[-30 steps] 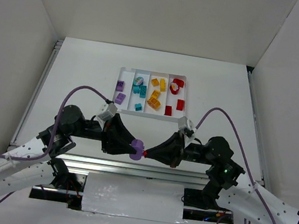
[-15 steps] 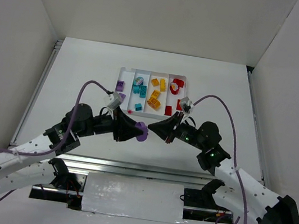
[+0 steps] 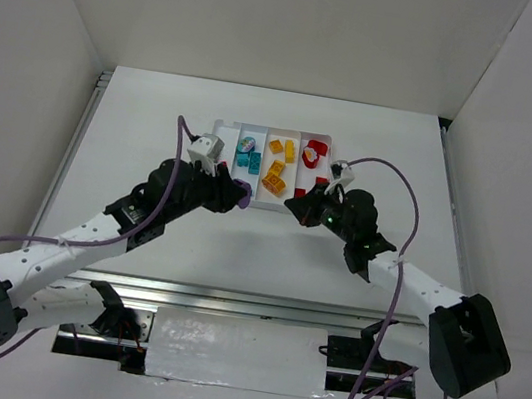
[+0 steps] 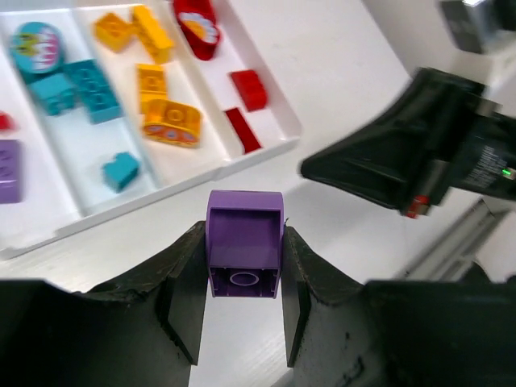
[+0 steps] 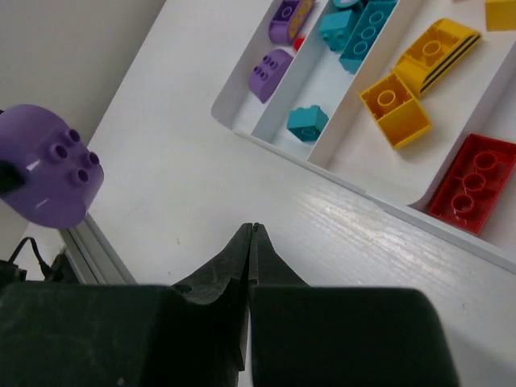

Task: Sort the legos into containers by color

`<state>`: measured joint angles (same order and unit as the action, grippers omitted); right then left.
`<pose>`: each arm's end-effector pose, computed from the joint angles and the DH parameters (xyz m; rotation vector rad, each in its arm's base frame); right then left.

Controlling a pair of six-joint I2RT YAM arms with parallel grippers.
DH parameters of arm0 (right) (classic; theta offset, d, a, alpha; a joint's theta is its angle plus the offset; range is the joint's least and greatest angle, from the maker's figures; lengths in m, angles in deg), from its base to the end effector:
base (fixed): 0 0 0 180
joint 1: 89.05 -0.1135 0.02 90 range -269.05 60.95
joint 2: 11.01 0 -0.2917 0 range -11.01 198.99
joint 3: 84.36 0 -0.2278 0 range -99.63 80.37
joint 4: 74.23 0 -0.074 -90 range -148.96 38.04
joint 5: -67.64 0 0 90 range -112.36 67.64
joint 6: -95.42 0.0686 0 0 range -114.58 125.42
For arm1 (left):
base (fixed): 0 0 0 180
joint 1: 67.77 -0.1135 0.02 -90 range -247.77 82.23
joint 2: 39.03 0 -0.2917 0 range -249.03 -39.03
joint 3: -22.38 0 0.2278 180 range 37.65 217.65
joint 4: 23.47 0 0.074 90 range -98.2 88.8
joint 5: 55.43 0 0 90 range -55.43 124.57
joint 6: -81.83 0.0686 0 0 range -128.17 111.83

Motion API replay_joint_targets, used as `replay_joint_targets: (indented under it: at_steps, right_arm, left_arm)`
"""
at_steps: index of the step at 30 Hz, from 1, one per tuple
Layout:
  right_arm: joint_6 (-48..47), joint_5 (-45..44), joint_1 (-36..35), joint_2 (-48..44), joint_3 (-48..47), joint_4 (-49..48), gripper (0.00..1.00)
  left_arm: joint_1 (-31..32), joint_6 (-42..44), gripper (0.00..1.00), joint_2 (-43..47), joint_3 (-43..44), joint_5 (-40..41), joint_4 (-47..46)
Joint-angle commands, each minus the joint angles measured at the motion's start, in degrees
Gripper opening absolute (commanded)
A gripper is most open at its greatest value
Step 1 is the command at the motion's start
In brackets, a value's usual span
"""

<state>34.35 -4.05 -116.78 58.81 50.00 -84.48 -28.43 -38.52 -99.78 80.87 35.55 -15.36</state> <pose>0.2221 0.1411 0.2605 -0.2197 1.9029 0.9751 0.1905 -0.1546 0.3334 0.1307 1.8296 -0.8608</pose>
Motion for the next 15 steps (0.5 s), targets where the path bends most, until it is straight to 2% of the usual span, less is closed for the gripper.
replay_joint_targets:
  at_steps: [1,3,7,9,10,15]
  right_arm:
    - [0.3,-2.4,0.1,-3.3,-0.7,-1.6,0.00]
    - [0.4,-2.3,0.2,-4.1,-1.4,0.3,0.02]
    - [1.7,-1.1,0.2,-6.8,-2.0,2.6,0.03]
    - [2.4,-2.8,-0.1,-8.7,-2.1,3.8,0.09]
    - [2.5,-3.8,-0.2,-8.8,-2.1,5.5,0.17]
    - [-0.2,-9.6,-5.6,-2.2,-12.8,17.4,0.23]
  left_arm:
    - [-1.1,0.3,0.00,3.9,4.2,5.8,4.1]
    - [-1.1,-0.3,0.00,5.2,6.5,9.4,6.9]
    - [-1.1,-0.4,0.00,8.2,10.3,11.1,14.7]
    - [-1.1,-0.8,0.00,10.1,10.8,11.6,17.1]
    - [-1.1,-1.7,0.00,10.7,11.4,12.5,18.6]
    - [-1.1,-8.2,0.00,14.9,15.8,20.3,31.7]
